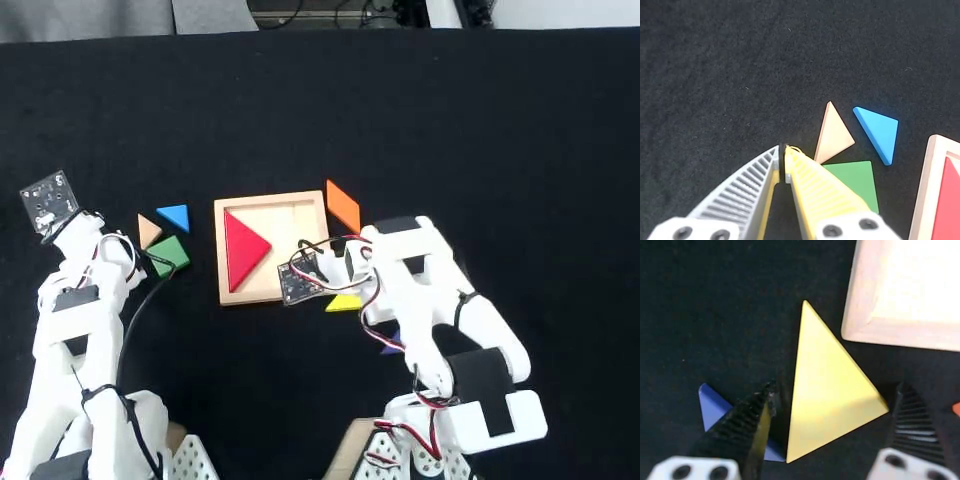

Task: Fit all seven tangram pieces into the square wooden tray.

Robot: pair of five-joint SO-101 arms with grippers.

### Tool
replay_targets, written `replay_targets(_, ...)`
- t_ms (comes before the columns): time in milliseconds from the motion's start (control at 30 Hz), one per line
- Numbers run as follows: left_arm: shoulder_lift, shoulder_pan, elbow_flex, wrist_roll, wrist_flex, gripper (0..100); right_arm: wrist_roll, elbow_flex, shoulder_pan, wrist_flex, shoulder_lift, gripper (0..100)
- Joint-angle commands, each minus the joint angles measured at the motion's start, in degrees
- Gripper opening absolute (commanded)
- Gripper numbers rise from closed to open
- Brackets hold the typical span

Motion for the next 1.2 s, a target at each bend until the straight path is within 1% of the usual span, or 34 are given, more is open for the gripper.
replay_targets(0, -0.09, -0.22, -1.89, -0.26, -1.14, 3, -3.60, -3.21, 0.88, -1.05, -0.13, 35.5)
replay_targets(533, -0.09, -0.31, -1.89, -0.26, -0.88, 3, -4.04, -2.95, 1.32, -1.14, 0.31, 35.0)
replay_targets(600, -0.09, -0.31, -1.89, -0.26, -0.79, 3, -6.24, -2.95, 1.23, -1.58, 0.31, 35.0)
replay_targets(733, -0.09, -0.31, -1.89, -0.26, -0.79, 3, -11.87, -2.42, 1.23, -5.63, 0.40, 35.0)
replay_targets(867, -0.09, -0.31, -1.89, -0.26, -0.79, 3, -12.13, -0.13, 0.79, -8.00, 0.31, 35.0)
replay_targets(1167, -0.09, -0.31, -1.89, -0.26, -0.79, 3, -12.04, 0.22, 0.88, -8.26, 0.13, 35.0)
